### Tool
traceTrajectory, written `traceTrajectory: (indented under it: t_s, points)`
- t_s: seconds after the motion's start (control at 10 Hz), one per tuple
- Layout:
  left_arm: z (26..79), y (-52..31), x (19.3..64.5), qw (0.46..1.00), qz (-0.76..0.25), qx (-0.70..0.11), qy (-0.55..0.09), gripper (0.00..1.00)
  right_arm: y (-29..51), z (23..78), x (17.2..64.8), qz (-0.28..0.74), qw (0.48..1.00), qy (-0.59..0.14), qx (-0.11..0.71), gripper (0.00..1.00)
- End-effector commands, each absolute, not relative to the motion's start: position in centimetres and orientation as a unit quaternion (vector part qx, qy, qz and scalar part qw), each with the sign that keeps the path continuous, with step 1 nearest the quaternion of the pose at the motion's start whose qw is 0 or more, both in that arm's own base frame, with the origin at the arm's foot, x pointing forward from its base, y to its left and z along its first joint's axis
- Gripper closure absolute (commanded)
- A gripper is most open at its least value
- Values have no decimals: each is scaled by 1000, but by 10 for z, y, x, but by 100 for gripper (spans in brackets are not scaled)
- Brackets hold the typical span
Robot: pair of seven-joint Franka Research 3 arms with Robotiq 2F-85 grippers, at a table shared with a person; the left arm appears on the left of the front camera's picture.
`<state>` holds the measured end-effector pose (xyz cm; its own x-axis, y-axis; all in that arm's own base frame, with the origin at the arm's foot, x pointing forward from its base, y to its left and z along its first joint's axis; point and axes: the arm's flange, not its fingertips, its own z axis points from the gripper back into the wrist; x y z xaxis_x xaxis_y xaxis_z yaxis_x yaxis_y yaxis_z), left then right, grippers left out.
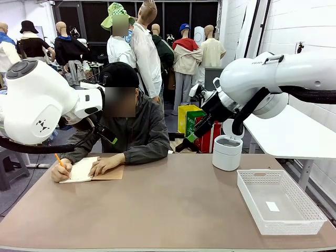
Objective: Sort the paper based on its condition.
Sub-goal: If a person hands you a paper, place it in the Organizing basket , and if it's crumpled, put it in the Trash can.
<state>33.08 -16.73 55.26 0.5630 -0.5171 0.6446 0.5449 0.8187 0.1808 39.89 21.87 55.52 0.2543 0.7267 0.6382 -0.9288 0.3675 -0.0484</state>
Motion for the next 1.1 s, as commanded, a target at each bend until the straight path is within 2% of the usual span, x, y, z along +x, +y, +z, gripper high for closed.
traceTrajectory:
  t_s: [0.0,1.0]
  points:
    - [552,-166,331,884,-299,-18,-358,0,218,554,399,535,774,-292,171,0]
    - [552,-166,331,884,-299,-18,-358,0,218,554,399,535,774,-292,171,0]
